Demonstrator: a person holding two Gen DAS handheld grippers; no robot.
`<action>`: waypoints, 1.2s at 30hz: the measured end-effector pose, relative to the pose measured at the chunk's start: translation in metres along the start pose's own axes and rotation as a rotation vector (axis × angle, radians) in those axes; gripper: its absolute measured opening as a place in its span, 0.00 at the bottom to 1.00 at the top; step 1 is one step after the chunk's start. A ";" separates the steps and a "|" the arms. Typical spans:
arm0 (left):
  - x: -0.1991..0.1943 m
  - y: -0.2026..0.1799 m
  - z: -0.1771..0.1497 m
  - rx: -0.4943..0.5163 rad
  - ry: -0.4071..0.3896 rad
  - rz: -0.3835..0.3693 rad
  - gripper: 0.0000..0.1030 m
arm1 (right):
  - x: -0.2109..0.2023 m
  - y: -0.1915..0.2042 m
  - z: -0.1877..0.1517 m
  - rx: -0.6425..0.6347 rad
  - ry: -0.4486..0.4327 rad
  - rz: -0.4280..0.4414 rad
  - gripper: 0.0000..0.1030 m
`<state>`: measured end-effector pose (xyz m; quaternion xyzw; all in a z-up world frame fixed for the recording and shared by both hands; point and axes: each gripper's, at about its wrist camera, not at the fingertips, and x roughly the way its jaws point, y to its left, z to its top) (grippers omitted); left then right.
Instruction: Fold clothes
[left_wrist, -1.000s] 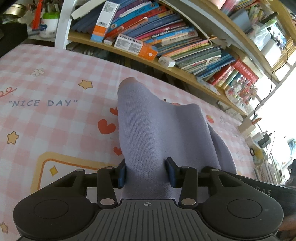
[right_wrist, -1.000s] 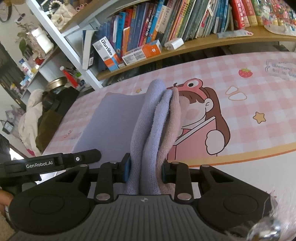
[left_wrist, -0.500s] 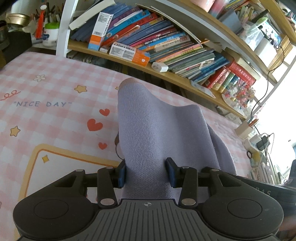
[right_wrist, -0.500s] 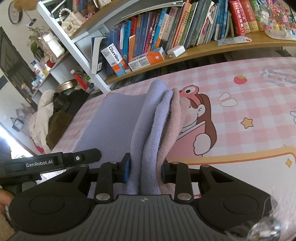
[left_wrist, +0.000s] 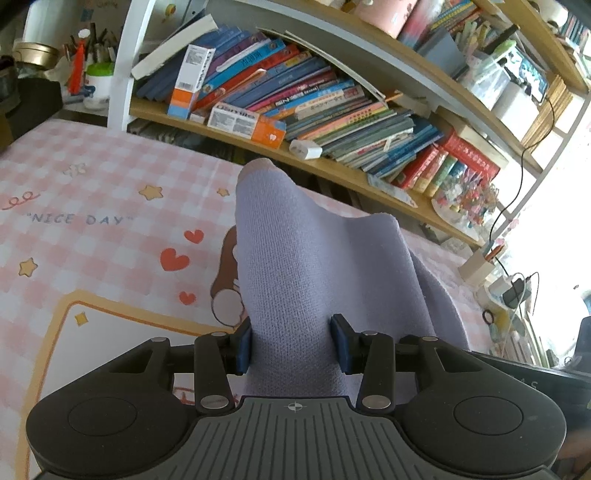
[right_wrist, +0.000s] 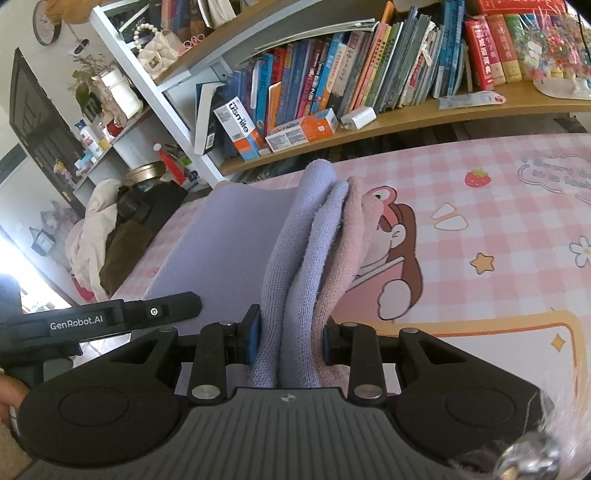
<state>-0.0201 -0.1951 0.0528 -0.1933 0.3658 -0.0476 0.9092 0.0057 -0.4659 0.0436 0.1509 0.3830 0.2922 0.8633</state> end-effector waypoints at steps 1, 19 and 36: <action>-0.001 0.004 0.002 0.001 -0.001 -0.002 0.40 | 0.003 0.004 0.001 0.002 -0.002 -0.001 0.27; 0.001 0.112 0.060 0.024 0.038 -0.091 0.40 | 0.079 0.084 0.006 0.065 -0.042 -0.060 0.27; 0.067 0.187 0.135 0.000 0.004 -0.137 0.40 | 0.180 0.106 0.080 0.008 -0.066 -0.081 0.27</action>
